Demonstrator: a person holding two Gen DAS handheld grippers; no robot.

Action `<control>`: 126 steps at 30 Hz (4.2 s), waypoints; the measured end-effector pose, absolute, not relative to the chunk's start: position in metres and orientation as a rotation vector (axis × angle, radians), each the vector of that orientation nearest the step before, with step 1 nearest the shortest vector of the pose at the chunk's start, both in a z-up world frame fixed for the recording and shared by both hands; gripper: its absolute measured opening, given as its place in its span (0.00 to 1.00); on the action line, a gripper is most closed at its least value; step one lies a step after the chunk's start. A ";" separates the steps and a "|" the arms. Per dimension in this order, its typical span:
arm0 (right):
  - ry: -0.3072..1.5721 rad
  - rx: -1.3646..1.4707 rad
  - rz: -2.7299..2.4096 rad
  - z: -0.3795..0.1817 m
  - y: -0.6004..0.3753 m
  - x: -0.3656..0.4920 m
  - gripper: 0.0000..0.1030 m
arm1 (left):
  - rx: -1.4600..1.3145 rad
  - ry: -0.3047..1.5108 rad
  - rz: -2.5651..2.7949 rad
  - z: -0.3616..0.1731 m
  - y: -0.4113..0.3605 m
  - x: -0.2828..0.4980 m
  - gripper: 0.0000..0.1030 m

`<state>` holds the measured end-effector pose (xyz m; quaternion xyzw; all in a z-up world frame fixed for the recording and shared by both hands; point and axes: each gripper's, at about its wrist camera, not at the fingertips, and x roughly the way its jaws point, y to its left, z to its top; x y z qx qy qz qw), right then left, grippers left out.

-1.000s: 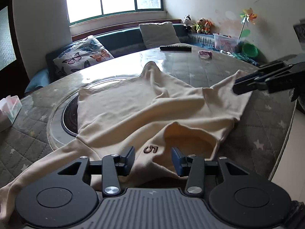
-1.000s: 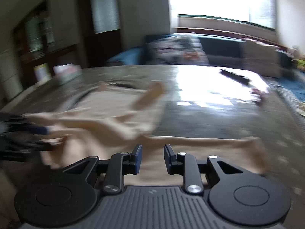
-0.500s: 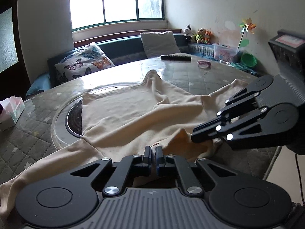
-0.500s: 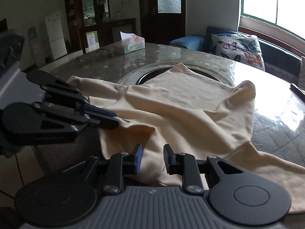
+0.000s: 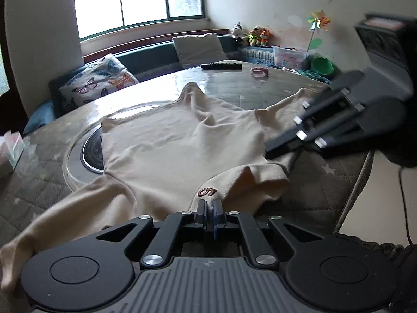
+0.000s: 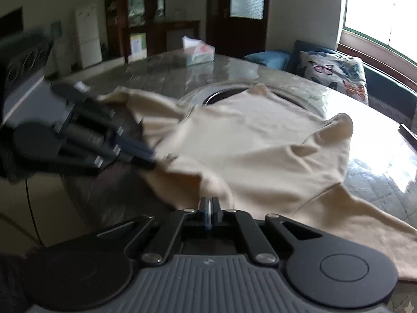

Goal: Fold clothes

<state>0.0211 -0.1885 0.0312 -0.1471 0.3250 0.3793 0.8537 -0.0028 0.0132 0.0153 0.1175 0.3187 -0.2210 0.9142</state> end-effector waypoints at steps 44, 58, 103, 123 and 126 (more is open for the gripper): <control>0.808 0.098 0.419 0.005 -0.254 0.295 0.19 | -0.003 0.771 -0.066 -0.007 0.086 0.289 0.11; 0.739 0.010 0.349 -0.001 -0.234 0.302 0.02 | 0.050 0.677 0.032 0.005 0.094 0.280 0.08; 0.760 -0.245 0.577 0.012 -0.212 0.116 0.40 | 0.089 0.651 0.003 0.013 0.093 0.099 0.54; 0.637 -0.258 0.578 0.014 -0.241 0.035 0.46 | 0.246 0.618 -0.216 0.003 0.003 0.064 0.66; 0.621 -0.189 0.471 0.024 -0.270 0.043 0.46 | 0.242 0.589 -0.236 0.012 -0.004 0.063 0.69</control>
